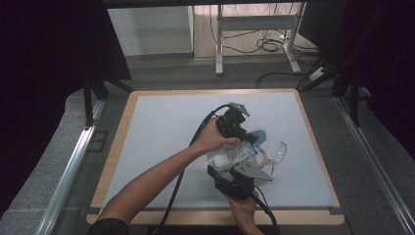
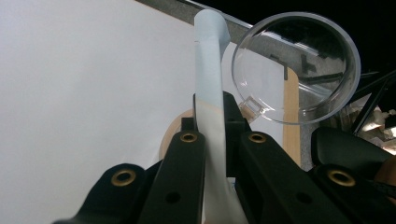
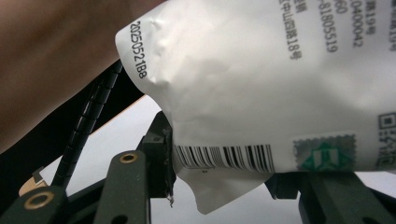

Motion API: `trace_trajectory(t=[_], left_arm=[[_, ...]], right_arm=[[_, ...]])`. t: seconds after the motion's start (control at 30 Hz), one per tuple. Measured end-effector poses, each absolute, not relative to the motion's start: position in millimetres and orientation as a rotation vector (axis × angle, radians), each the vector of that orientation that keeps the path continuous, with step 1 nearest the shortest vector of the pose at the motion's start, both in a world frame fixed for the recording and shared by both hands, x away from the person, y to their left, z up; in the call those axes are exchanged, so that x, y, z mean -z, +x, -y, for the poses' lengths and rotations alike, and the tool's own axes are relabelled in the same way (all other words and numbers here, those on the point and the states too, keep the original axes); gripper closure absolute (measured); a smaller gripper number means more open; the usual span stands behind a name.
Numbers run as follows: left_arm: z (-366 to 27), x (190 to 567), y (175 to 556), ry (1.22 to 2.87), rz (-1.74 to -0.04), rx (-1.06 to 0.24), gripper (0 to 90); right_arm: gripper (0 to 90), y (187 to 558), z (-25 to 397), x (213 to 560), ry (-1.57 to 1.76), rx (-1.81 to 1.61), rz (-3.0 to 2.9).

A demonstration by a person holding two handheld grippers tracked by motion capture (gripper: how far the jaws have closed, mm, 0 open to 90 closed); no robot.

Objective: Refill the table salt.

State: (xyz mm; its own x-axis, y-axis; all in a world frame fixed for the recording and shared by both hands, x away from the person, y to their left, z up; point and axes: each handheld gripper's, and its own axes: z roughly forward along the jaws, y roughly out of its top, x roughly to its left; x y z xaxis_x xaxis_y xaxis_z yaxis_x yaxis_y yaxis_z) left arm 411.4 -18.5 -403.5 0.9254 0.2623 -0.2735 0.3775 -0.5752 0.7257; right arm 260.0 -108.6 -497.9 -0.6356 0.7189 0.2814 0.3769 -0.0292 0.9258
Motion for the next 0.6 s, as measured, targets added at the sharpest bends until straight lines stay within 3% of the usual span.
trace_trajectory(t=[0.6], left_arm=[[15.9,402.8,412.3,2.214,-0.461,0.168,90.0]], right_arm=[[53.0,261.5,107.1,497.4,1.161,-1.724,-1.968]])
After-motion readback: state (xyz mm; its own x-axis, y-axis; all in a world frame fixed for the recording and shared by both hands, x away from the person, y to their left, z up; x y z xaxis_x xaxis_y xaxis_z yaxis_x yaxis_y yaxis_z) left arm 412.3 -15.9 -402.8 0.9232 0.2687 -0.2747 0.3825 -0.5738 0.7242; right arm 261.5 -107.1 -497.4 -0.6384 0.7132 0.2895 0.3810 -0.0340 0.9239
